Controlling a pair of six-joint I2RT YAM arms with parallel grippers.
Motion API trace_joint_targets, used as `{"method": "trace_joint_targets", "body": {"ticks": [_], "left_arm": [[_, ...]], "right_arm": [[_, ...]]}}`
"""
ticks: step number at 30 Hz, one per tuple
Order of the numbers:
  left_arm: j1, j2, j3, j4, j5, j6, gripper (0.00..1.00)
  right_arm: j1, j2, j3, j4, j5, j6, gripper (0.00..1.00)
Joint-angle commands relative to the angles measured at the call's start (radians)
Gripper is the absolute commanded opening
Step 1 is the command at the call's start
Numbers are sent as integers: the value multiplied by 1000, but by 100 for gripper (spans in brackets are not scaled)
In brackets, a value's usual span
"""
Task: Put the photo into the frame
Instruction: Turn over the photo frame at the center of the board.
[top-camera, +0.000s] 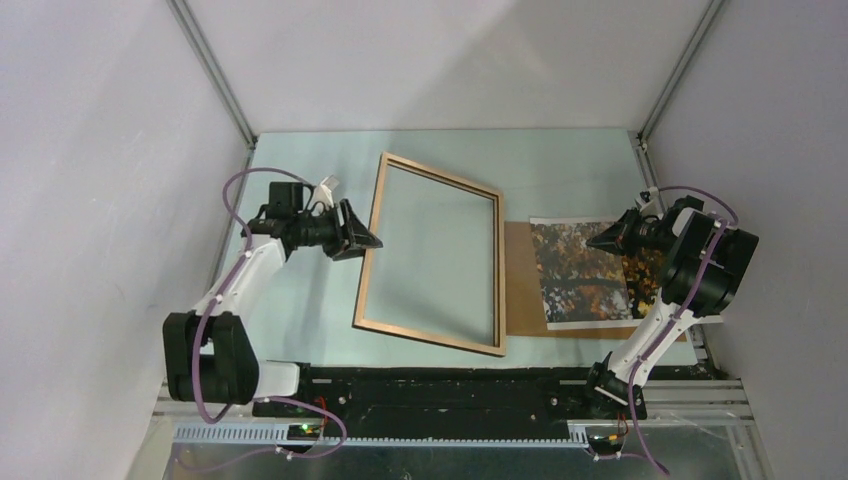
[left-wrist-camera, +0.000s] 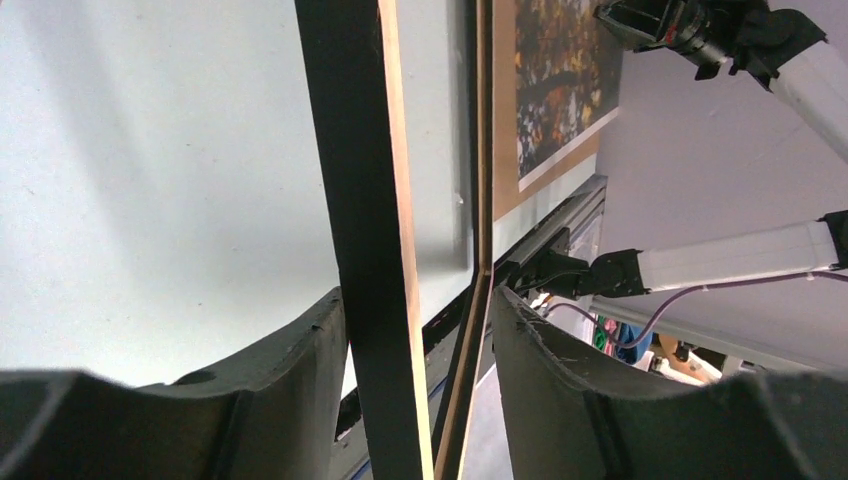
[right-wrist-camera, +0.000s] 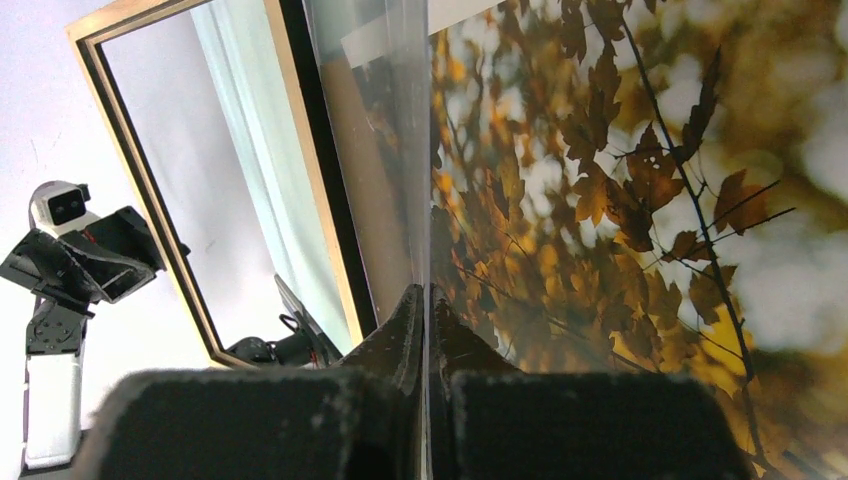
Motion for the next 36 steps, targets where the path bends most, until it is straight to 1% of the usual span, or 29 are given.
{"method": "trace_joint_targets", "body": {"ticks": [1,5,9,10,11,13,17,18,21,24,27,32,36], "left_arm": [[-1,38,46,8,9,63,56],[-1,77,59,7,-4,73,54],[-1,117,78,11,-9,84,48],[-2,133,84,21,-7,85,43],[-2,140,86,36,-6,85,41],[-2,170,84,56,-9,83,29],[3,206,86,71,-30,84,16],[5,211,87,72,-47,85,13],[21,229,92,76,-92,85,2],[44,234,89,78,-138,86,0],[93,223,74,78,-193,90,0],[142,198,48,78,-217,113,0],[158,194,35,79,-241,137,0]], "right_arm": [[6,-45,3,-7,-2,-5,0],[1,-49,2,-11,-2,-8,0],[0,-45,3,-8,-7,-8,0],[0,-43,3,-7,-7,-7,0],[0,-41,3,-7,-7,-7,0],[0,-40,3,-6,-7,-7,0],[-2,-45,3,-7,-7,-7,0],[-1,-48,3,-7,-9,-7,0],[-4,-55,3,-5,-14,-9,0],[-14,-67,2,5,-33,-4,0],[-23,-79,11,7,-53,-4,0],[-30,-107,44,-15,-73,-9,0],[-34,-121,72,-33,-91,-7,0]]}}
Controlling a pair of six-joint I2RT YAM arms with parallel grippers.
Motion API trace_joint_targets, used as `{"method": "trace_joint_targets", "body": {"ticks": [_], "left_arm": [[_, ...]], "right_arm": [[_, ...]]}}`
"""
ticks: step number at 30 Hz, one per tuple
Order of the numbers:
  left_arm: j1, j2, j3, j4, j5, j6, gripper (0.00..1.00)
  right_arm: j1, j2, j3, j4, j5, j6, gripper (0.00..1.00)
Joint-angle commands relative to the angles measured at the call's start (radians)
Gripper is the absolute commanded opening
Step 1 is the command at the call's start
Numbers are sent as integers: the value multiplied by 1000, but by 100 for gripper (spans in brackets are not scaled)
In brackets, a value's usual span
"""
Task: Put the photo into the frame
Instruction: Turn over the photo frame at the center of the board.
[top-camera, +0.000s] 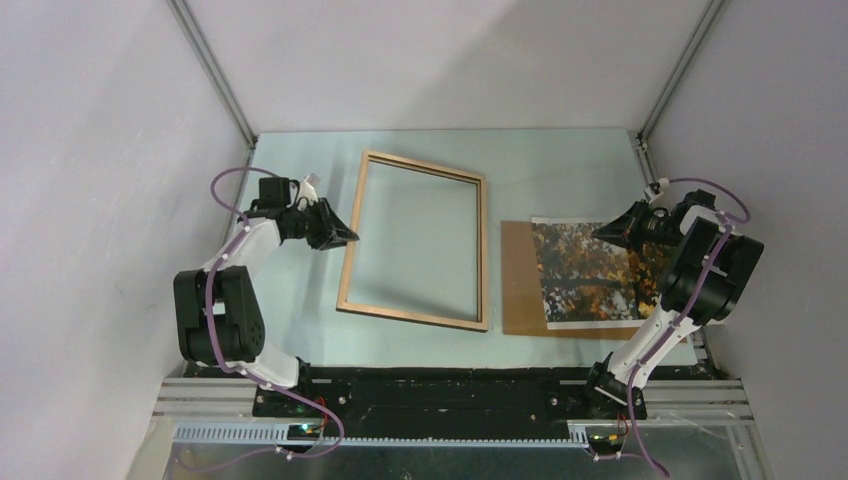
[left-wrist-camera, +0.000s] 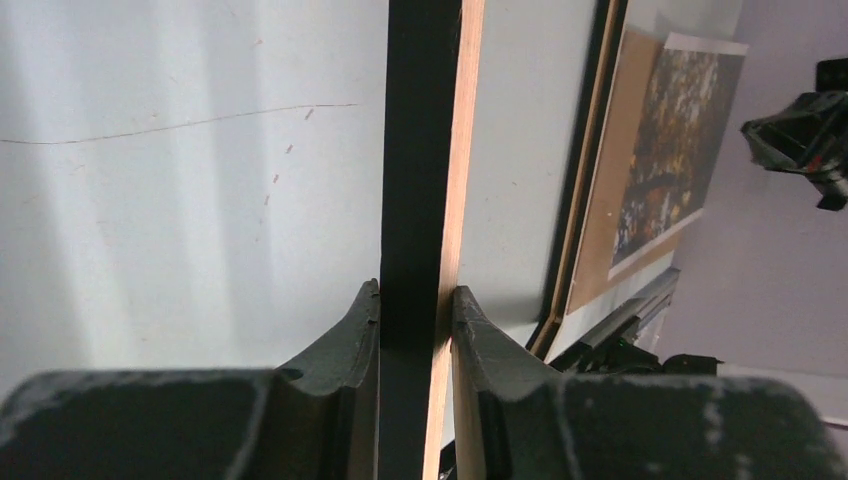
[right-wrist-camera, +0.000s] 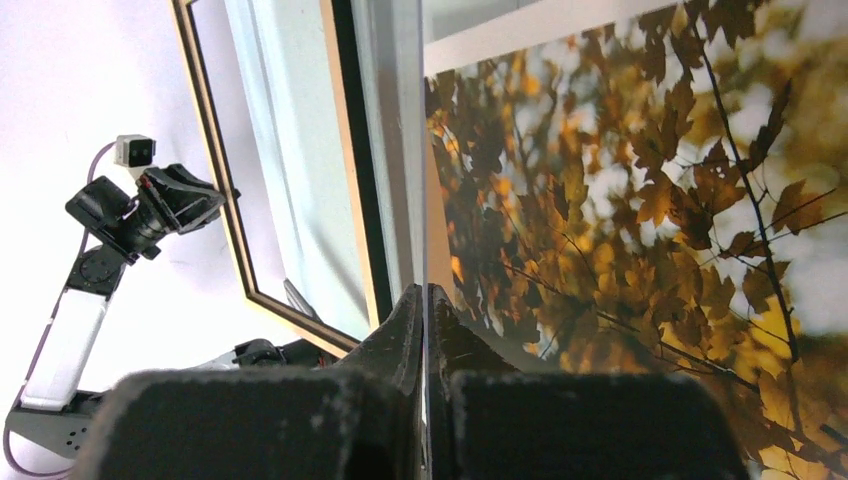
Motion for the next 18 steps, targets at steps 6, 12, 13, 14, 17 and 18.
{"method": "trace_joint_targets", "body": {"ticks": [6,12,13,14,17,18], "left_arm": [[23,-4,-16,6,-153,64,0],[17,28,-28,8,-198,65,0],[12,35,-31,10,-211,64,0],[8,38,-32,10,-217,62,0],[-15,53,-36,20,-241,50,0],[-20,56,-35,21,-243,48,0]], "right_arm": [[1,-113,86,-16,-106,49,0],[47,-189,86,70,-178,199,0],[58,-199,86,84,-185,219,0],[63,-219,86,118,-197,263,0],[87,-267,86,219,-212,352,0],[97,-289,86,243,-217,402,0]]}}
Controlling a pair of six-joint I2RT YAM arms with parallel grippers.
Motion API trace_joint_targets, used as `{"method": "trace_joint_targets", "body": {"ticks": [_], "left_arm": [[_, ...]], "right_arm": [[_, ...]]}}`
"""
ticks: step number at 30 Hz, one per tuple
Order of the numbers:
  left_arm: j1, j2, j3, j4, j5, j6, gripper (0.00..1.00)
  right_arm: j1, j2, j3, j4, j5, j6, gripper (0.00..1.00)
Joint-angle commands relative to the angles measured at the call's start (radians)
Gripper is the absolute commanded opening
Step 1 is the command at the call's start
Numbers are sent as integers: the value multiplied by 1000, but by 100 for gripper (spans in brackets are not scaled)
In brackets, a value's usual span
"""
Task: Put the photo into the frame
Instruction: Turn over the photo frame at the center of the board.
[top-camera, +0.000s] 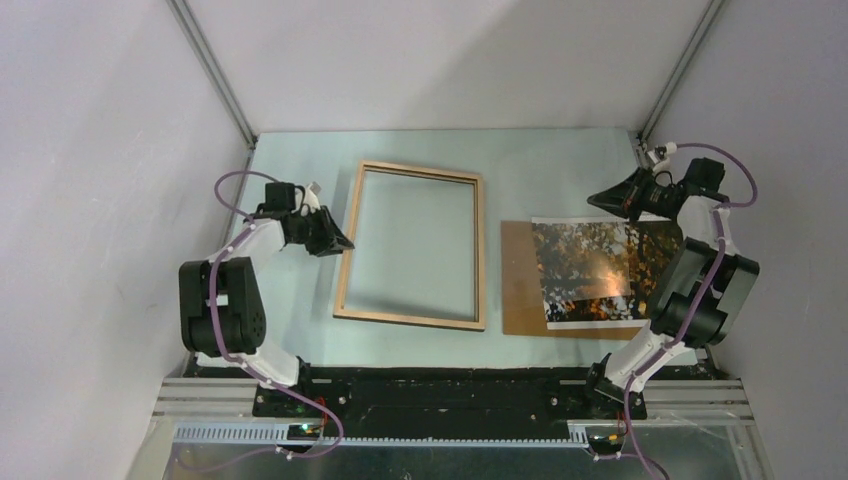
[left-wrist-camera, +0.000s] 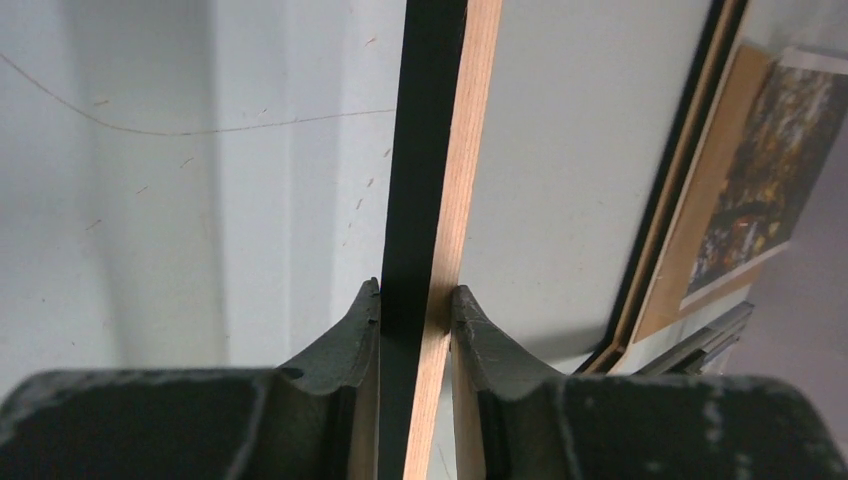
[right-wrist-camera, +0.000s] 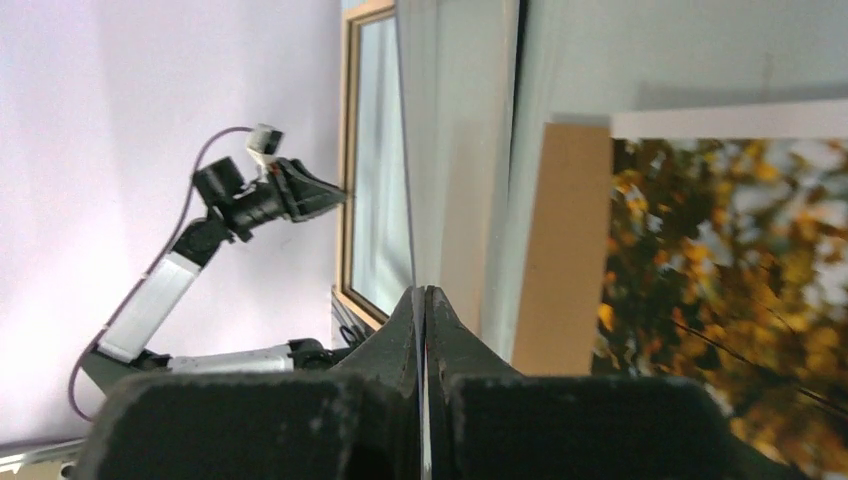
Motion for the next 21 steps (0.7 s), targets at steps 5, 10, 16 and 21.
{"method": "trace_joint_targets", "body": {"ticks": [5,10,16,21], "left_arm": [[-45,45,-11,26,-124,-37,0],[-54,75,-16,47,-139,-62,0],[-74,104,-44,75,-122,-95,7],[-74,117,-52,92,-116,-105,20]], "right_arm": [[67,-160,40,335,-106,394,0],[137,-177,40,540,-106,598,0],[287,-119,40,834,-62,839,0],[399,-54,20,1010,-12,945,0]]}}
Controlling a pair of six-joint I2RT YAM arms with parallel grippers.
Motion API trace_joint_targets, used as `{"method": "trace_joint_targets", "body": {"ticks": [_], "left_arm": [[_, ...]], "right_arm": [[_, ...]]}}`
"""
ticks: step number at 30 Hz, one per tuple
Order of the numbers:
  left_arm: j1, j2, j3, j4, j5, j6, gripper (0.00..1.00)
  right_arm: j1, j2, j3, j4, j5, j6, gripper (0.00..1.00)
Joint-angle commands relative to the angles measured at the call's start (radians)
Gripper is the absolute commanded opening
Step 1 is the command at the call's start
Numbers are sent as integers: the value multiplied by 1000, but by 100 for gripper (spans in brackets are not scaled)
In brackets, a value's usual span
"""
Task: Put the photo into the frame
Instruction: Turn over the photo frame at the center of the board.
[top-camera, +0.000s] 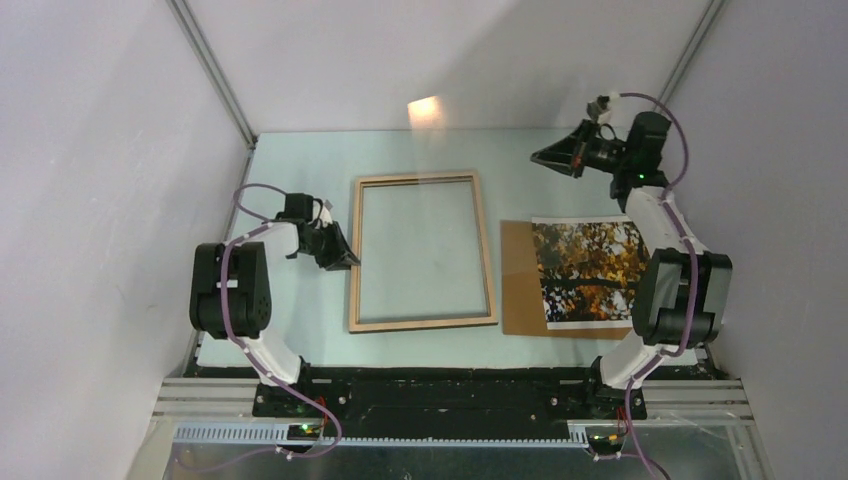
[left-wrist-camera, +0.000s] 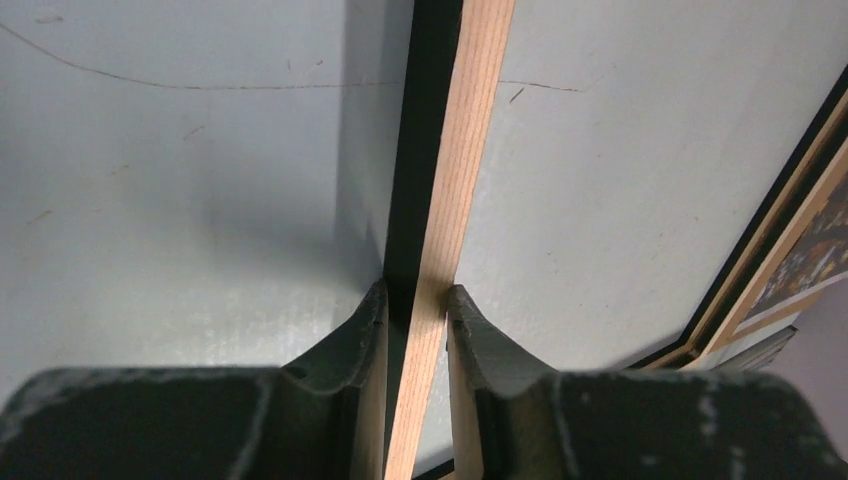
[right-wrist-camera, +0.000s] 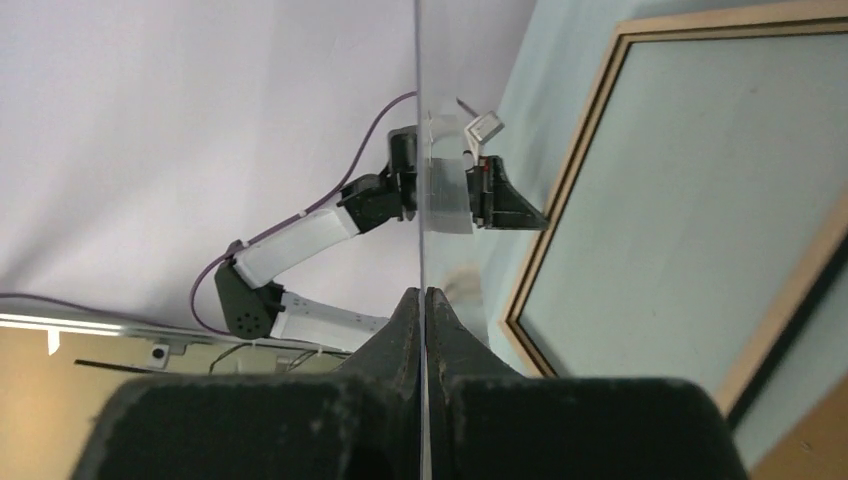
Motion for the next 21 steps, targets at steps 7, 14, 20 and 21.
{"method": "trace_joint_targets", "body": {"ticks": [7,14,20,21], "left_arm": [[-35,23,14,43,2,-34,41],[-27,-45,25,39,-2,5,73],[48,-135,29,2,-31,51,85],[58,-153,31,-14,-53,59,85]], "right_arm": [[173,155,17,476,106,306,0],[249,251,22,558,152,344,0],[294,313,20,606,174,367,0],[300,317,18,604,177,363,0]]}}
